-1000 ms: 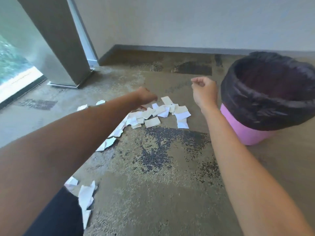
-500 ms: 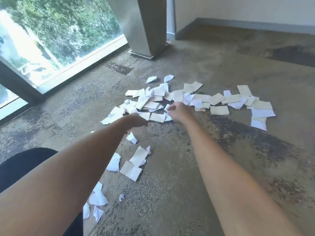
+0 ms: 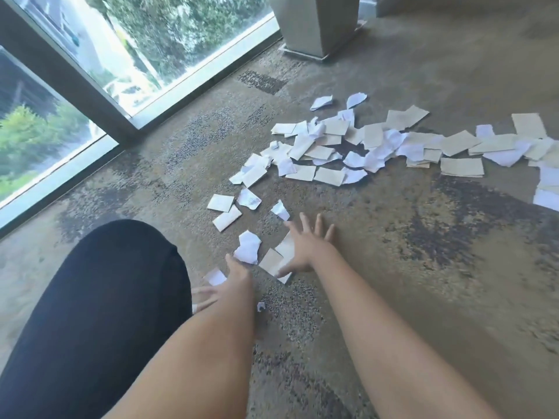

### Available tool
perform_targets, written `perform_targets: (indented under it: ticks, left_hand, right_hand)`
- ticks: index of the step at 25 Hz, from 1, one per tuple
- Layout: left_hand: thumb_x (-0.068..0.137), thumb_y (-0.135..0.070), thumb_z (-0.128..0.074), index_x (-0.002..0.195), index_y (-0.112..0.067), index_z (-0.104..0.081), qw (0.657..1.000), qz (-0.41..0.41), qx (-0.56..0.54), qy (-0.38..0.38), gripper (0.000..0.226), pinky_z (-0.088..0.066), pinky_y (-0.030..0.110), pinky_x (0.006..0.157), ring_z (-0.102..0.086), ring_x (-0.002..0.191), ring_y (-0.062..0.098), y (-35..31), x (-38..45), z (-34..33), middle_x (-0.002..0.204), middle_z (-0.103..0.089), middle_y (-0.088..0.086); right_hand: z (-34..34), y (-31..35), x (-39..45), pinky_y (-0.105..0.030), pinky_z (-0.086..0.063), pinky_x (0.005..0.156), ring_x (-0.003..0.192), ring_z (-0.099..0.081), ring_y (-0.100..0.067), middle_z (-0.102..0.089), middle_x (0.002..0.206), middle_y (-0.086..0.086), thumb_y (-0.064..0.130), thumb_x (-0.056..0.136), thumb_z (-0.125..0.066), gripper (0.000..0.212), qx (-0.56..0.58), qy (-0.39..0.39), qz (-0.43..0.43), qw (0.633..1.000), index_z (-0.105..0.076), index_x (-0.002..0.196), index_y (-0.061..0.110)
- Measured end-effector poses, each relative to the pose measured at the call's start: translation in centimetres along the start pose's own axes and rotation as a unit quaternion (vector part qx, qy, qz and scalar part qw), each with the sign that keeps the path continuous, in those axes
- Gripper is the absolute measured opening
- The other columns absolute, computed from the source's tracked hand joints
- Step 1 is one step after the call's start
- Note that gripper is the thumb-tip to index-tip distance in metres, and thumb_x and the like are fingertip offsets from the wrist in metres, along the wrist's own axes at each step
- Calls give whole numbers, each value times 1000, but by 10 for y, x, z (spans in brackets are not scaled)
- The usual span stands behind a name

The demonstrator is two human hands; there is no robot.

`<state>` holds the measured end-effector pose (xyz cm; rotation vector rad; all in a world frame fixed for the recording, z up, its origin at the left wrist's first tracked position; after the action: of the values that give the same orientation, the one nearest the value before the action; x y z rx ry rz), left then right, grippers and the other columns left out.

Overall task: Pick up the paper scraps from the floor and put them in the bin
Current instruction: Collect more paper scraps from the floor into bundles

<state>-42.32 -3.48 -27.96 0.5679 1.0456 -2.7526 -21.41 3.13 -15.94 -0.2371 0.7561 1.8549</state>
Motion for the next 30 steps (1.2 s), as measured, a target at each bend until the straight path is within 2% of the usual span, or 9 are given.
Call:
perform_targets:
  ticks: [2, 5, 10, 15, 18, 20, 25, 28, 30]
  left_hand:
    - [49, -103, -22, 151, -40, 13, 1000, -8, 15, 10, 125, -2, 66, 113, -1, 148, 44, -17, -51, 46, 163, 9, 13]
    - [72, -90, -6, 154, -36, 0, 979, -88, 160, 88, 99, 8, 65, 114, 12, 148, 42, -17, -92, 68, 161, 12, 20]
    - [91, -69, -20, 155, -28, -7, 923, -283, 251, 74, 77, -1, 45, 122, 5, 151, 28, -28, -93, 53, 163, 3, 16]
    - [100, -49, -35, 149, -27, -29, 877, -426, 127, 181, 54, -28, 50, 116, -25, 147, 20, -62, -102, 32, 159, -26, -1]
    - [97, -53, -35, 143, -30, -38, 830, -522, 135, 142, 52, -6, 55, 121, -20, 148, 14, -66, -104, 34, 158, -28, -8]
    - [95, -59, -29, 143, -32, -36, 858, -485, 158, 69, 56, 12, 56, 117, -17, 149, 14, -67, -91, 45, 159, -24, -9]
    - [92, -64, -27, 155, -28, -13, 940, -255, 227, -12, 73, 17, 64, 110, 6, 151, 27, -44, -37, 89, 164, -2, 6]
    - [77, -83, -25, 153, -40, -3, 968, -117, 221, -1, 90, 8, 74, 109, 16, 148, 39, -24, -11, 106, 163, 9, 16]
    - [68, -92, -16, 152, -44, 0, 969, -88, 231, -5, 97, 2, 70, 112, 15, 148, 40, -16, -4, 114, 162, 8, 20]
  right_hand:
    - [-18, 2, -1, -71, 12, 109, 141, 26, -49, 24, 160, -11, 81, 53, -69, 138, -30, -26, 39, 998, 8, 155, 30]
    - [-38, -3, -2, -63, 17, 112, 144, 25, -43, 19, 162, -11, 89, 48, -62, 142, -43, -98, 92, 990, 6, 156, 26]
    - [-37, -5, 6, -47, 21, 113, 148, 20, -35, 11, 163, -10, 84, 56, -62, 136, 1, -132, 120, 984, 4, 157, 21]
    - [-32, -3, 14, -41, 19, 114, 150, 15, -27, 5, 165, -4, 65, 75, -65, 112, 86, -158, 104, 978, -2, 156, 22]
    - [-30, -7, 13, -41, 12, 119, 151, 9, -22, -5, 164, 0, 63, 73, -69, 109, 149, -163, 108, 969, -10, 156, 24]
    - [-27, -9, 11, -42, 7, 122, 152, 3, -21, -12, 163, 1, 63, 69, -73, 110, 148, -168, 109, 969, -15, 155, 26]
    - [-8, -11, 7, -46, -21, 116, 139, -33, -22, -43, 144, 3, 73, 69, -64, 91, 98, -229, 96, 964, -35, 142, 28]
    - [-3, 6, 16, -48, -24, 113, 134, -36, -23, -45, 141, 1, 76, 72, -57, 86, 113, -240, 61, 962, -38, 140, 27]
    - [-8, 25, 24, -52, -20, 114, 138, -30, -27, -41, 147, -2, 78, 72, -54, 88, 78, -216, 57, 972, -36, 141, 27]
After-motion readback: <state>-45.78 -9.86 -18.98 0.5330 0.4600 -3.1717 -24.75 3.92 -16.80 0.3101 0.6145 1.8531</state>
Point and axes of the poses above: each hand's wrist, its own x-axis towards the middle knuckle, its own z-axis out of the back of the hand, y = z × x, the point moved 4 cm from there along x, towards the middle knuckle
